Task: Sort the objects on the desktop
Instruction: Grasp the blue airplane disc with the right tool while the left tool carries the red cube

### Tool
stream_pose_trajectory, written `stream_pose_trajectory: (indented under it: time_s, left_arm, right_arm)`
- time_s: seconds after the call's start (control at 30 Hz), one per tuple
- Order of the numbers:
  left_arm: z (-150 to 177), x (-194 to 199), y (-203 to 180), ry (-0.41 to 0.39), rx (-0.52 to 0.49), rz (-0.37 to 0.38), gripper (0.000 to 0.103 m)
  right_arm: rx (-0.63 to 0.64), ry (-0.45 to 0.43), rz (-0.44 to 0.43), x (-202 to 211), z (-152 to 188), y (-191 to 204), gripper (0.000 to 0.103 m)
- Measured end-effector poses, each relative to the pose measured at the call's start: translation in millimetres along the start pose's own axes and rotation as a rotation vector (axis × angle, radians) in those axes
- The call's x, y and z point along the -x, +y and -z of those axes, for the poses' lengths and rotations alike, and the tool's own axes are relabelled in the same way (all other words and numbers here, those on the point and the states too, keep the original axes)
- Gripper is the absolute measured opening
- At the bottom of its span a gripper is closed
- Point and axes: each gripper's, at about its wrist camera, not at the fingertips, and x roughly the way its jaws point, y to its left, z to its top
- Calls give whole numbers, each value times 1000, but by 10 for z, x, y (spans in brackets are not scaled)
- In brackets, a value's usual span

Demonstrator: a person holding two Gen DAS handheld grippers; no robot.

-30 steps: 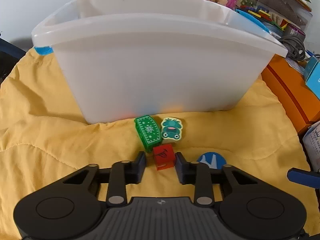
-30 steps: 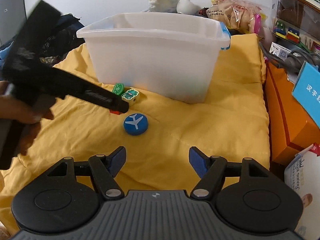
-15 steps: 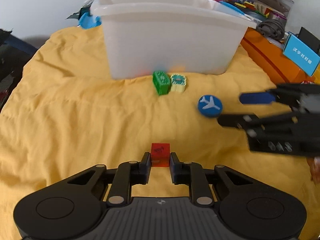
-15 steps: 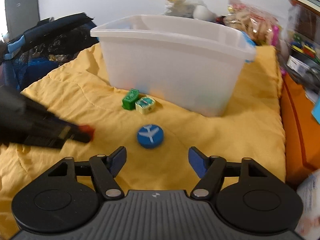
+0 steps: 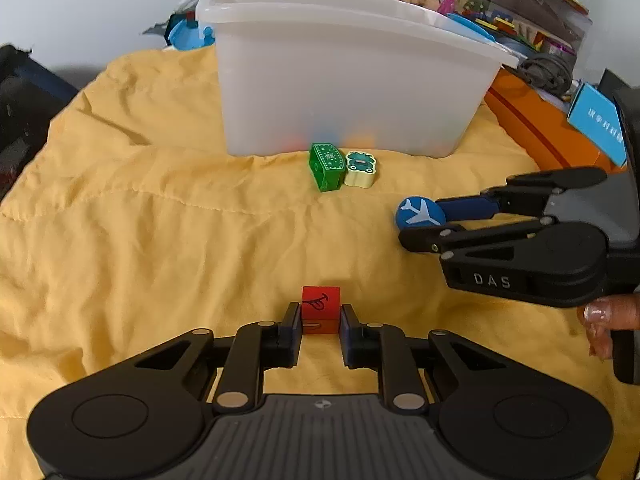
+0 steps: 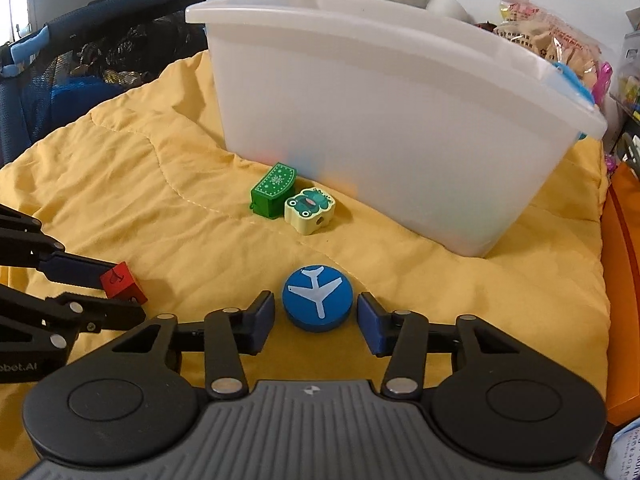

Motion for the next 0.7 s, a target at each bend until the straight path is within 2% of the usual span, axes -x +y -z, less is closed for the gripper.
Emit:
stream_pose_trajectory:
  time_s: [0.27, 0.43, 0.53, 0.7]
  left_arm:
    - [-43, 270, -91, -24, -38, 14, 22]
    - [-180, 328, -128, -50, -65, 15, 22]
    - [-397, 508, -162, -130, -96, -2, 22]
    - [-882, 746, -247, -266, -176, -29, 22]
  right_arm:
    - [-16, 13, -24, 265, 24, -87, 42]
    - [-109, 37, -22, 381, 116, -240, 42]
    - [-126, 29, -13, 448, 80, -260, 42]
    - [-76, -111, 22, 783, -267, -273, 42]
